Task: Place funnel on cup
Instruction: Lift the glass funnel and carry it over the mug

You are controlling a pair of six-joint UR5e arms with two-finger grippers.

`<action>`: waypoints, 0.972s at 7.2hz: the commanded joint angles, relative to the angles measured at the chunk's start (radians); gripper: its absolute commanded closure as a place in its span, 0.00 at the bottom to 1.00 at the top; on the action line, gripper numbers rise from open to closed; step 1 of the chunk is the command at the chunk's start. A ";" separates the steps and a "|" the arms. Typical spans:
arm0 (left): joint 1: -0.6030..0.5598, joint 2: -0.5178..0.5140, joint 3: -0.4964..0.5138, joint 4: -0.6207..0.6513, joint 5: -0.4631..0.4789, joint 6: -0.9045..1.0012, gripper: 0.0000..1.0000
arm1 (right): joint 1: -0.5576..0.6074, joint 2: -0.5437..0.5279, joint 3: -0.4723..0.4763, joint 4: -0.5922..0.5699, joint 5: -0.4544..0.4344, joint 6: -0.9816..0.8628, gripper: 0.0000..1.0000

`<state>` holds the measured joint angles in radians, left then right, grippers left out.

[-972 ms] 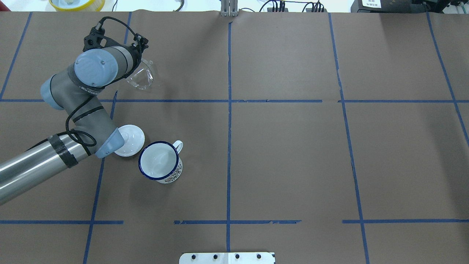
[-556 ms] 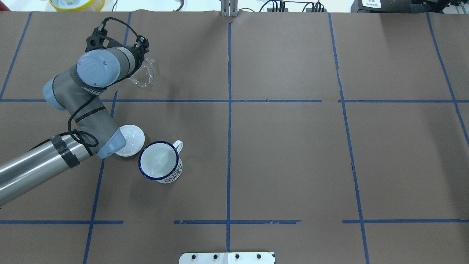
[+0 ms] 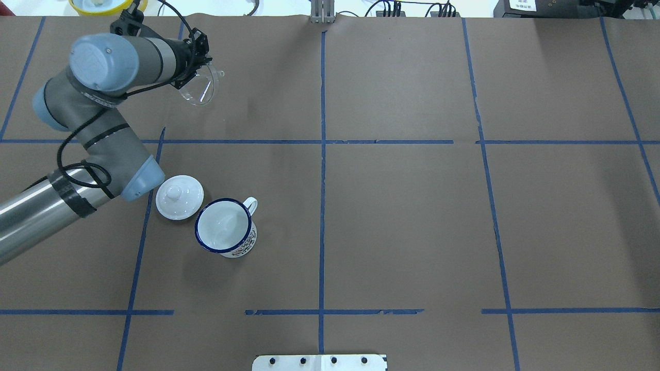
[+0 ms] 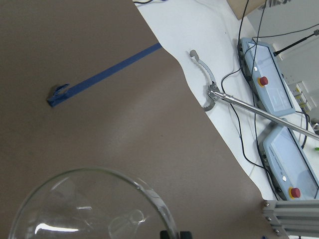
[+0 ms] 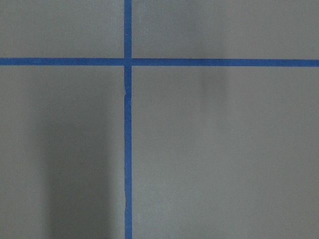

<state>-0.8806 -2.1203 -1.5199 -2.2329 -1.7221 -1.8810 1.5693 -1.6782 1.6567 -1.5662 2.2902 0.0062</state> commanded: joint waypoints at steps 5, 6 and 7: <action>0.027 0.010 -0.578 0.896 -0.225 0.347 1.00 | 0.000 0.000 0.000 0.000 0.000 0.000 0.00; 0.113 0.003 -0.613 0.974 -0.215 0.347 1.00 | 0.000 0.000 0.000 0.000 0.000 0.000 0.00; 0.214 -0.004 -0.629 1.016 -0.183 0.347 1.00 | 0.000 0.000 0.000 0.000 0.000 0.000 0.00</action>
<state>-0.7759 -2.1155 -2.1173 -1.2901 -1.9323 -1.5360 1.5693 -1.6781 1.6567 -1.5662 2.2902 0.0061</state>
